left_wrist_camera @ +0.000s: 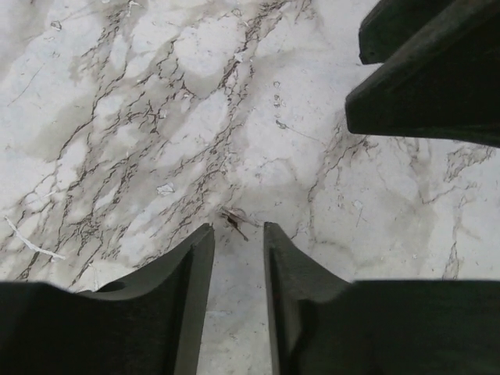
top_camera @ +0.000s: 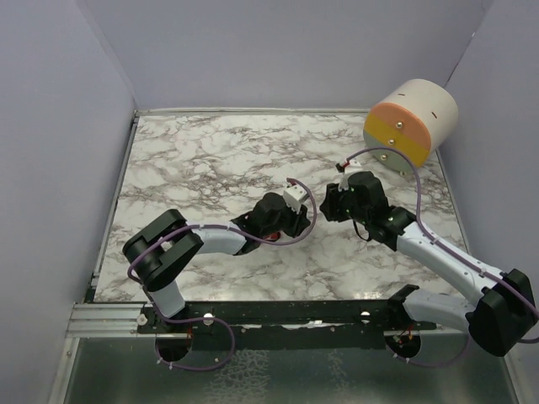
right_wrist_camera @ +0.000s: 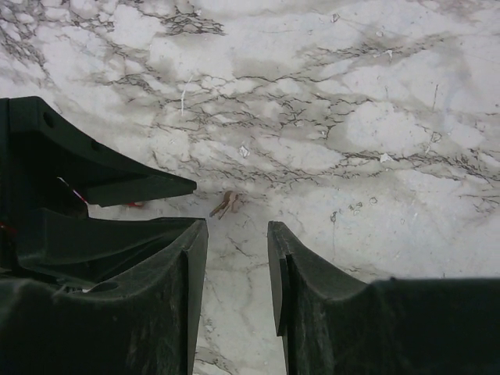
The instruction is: Unlock with the key
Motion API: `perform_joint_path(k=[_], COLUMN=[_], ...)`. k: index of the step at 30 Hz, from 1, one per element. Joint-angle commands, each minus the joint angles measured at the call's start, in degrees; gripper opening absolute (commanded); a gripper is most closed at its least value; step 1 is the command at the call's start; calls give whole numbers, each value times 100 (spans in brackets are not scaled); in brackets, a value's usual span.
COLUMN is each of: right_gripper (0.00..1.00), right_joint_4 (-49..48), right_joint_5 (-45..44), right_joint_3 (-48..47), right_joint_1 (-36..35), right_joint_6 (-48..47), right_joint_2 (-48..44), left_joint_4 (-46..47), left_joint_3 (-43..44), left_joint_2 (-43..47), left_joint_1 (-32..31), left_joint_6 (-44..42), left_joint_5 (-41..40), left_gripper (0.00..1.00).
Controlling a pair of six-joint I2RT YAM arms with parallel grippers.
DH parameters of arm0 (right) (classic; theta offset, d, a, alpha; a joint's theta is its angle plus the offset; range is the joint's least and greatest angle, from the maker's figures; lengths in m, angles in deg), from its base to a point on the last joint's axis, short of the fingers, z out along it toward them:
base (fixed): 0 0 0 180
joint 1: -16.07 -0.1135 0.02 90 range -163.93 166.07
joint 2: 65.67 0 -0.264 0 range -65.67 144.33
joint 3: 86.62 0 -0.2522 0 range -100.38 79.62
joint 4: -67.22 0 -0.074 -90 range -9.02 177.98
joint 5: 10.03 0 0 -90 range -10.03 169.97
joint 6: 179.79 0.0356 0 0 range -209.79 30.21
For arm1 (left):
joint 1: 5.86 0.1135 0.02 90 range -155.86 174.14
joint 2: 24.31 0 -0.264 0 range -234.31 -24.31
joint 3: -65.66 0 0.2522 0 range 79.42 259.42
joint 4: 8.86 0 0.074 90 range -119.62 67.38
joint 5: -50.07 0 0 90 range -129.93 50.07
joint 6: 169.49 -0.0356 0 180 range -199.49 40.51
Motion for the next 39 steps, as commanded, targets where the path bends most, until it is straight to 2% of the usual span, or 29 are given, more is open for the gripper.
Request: perform_joint_path(k=[1, 7, 15, 24, 31, 39], right_gripper=[38, 38, 40, 41, 49, 49], right_joint_4=[96, -38, -287, -639, -833, -870], right_joint_5=[-288, -87, 561, 813, 841, 741], right_joint_3=[111, 172, 141, -99, -295, -570], right_joint_1=[-21, -27, -33, -70, -89, -97], right_joint_6=[55, -37, -77, -71, -41, -28], right_joint_2=[-140, 102, 1050, 2000, 2504, 2879], left_joint_4=[23, -120, -208, -240, -269, -278], left_joint_3=[176, 19, -656, -1300, -1482, -1521], left_joint_2=[16, 352, 1447, 2464, 2684, 2672], left_joint_1=[65, 93, 93, 102, 102, 102], left_joint_6=[-18, -15, 278, 480, 483, 445], left_joint_5=[-255, -637, -1612, -1843, -1881, -1907], left_gripper=[42, 47, 49, 56, 58, 59])
